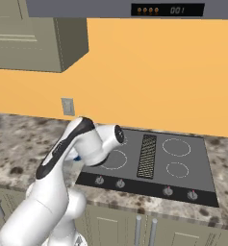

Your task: Four empty soda cans are scattered around the kitchen. Gather all the cans and cluster them next to the stove for recycling.

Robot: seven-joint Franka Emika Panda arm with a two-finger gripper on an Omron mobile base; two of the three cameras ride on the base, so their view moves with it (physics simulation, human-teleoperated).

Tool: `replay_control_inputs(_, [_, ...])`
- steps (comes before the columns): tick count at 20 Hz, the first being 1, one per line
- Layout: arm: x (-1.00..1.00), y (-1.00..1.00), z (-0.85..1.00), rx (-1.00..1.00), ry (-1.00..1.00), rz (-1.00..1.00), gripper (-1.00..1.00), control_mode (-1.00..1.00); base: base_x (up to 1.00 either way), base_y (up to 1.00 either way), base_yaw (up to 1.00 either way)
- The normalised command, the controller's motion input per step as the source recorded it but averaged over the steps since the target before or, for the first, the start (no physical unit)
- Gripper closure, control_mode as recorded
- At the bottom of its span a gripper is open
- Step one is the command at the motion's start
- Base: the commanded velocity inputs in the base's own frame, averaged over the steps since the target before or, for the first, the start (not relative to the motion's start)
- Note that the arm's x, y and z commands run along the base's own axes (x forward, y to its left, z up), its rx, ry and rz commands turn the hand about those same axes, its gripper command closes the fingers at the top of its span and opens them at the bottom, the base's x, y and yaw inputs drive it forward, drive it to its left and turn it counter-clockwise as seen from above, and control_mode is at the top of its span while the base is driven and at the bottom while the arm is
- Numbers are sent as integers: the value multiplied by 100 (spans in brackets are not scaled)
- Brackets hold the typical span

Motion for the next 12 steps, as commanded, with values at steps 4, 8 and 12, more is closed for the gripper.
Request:
replay_control_inputs(4, [-66,0,44,-7,-17,8,-100,-100,0,0,0])
replay_control_inputs(8, [-50,3,45,-12,-20,1,-100,-100,0,0,0])
replay_control_inputs(12, [-16,27,11,-8,-13,0,-100,-100,0,0,0])
